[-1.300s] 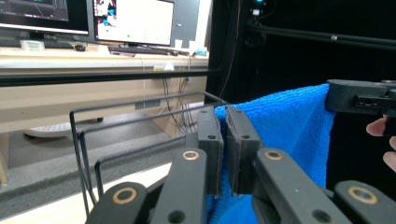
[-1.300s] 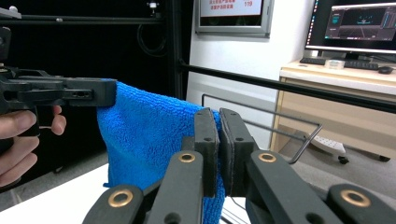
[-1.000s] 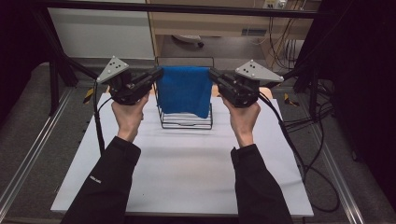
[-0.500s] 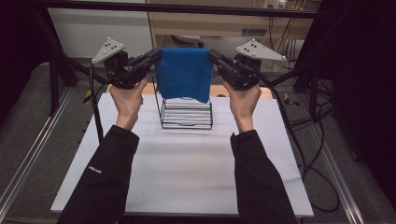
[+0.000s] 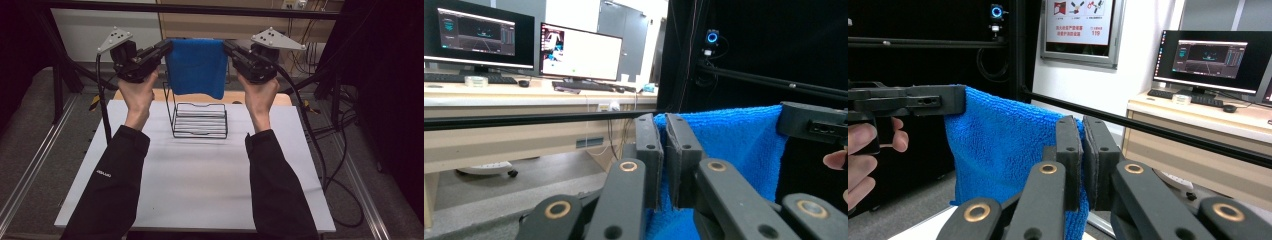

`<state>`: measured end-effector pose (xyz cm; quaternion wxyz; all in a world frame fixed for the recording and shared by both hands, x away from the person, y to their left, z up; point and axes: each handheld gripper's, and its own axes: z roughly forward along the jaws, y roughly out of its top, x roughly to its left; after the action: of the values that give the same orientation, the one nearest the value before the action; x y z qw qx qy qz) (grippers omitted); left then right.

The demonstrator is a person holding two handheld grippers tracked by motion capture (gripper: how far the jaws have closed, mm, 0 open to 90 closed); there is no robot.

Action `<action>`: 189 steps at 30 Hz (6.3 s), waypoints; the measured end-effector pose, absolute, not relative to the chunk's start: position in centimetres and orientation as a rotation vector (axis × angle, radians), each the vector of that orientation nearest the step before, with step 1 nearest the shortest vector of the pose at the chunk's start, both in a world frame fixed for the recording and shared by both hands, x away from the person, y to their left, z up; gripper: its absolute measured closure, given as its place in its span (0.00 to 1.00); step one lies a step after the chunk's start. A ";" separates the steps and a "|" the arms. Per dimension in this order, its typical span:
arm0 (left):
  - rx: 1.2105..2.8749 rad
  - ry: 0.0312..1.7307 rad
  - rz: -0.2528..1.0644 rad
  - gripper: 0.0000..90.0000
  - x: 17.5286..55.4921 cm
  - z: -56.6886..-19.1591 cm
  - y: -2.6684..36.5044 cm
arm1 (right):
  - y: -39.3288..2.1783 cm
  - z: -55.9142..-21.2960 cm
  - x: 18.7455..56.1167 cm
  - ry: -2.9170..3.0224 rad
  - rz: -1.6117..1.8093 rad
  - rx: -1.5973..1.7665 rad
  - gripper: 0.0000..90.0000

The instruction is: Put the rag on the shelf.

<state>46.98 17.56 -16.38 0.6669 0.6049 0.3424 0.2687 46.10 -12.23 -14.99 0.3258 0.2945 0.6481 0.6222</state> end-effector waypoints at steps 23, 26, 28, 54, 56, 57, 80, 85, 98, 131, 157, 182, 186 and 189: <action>1.346 0.783 0.659 0.94 48.6 -13.9 17.7 | -11.7 -13.2 48.6 1.680 1.631 0.773 0.97; 1.341 0.781 0.668 0.94 48.8 -13.8 17.6 | -11.6 -13.0 48.9 1.679 1.623 0.775 0.97; 1.337 0.783 0.672 0.94 49.1 -13.9 17.4 | -11.6 -12.9 49.2 1.677 1.618 0.776 0.97; 1.353 0.830 0.684 0.94 52.1 -16.2 17.1 | -11.1 -14.4 52.3 1.695 1.544 0.795 0.96; 1.359 0.827 0.684 0.94 52.2 -16.5 17.2 | -11.0 -14.6 52.5 1.697 1.537 0.795 0.96; 1.362 0.827 0.684 0.94 52.3 -16.6 17.1 | -11.1 -14.7 52.6 1.698 1.538 0.796 0.96; 1.466 0.802 0.647 0.94 51.3 -19.7 17.1 | -12.0 -18.5 51.4 1.772 1.528 0.822 0.96; 1.500 0.787 0.665 0.94 50.6 -19.9 17.0 | -12.2 -19.4 50.9 1.787 1.536 0.829 0.96; 1.525 0.770 0.636 0.94 49.7 -20.6 17.0 | -12.7 -19.8 50.0 1.809 1.532 0.808 0.96; 1.665 0.756 0.576 0.93 47.6 -23.3 18.3 | -12.5 -21.7 47.1 1.999 1.471 0.780 0.96; 1.694 0.826 0.542 0.76 46.6 -22.3 19.8 | -12.6 -24.3 47.3 2.077 1.435 0.783 0.95; 1.910 0.813 0.508 0.99 48.2 -25.0 16.0 | -12.9 -25.1 47.3 2.081 1.408 0.742 0.89; 1.927 0.823 0.518 0.99 48.5 -25.6 15.7 | -12.8 -25.4 47.4 2.084 1.408 0.752 0.83; 1.932 0.828 0.513 0.99 48.6 -26.0 15.6 | -13.0 -25.5 47.4 2.083 1.426 0.766 0.80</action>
<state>48.64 15.60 -25.95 0.4697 0.7883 0.3380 0.2091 47.41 -13.00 -25.49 0.2490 0.2813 0.7648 0.5234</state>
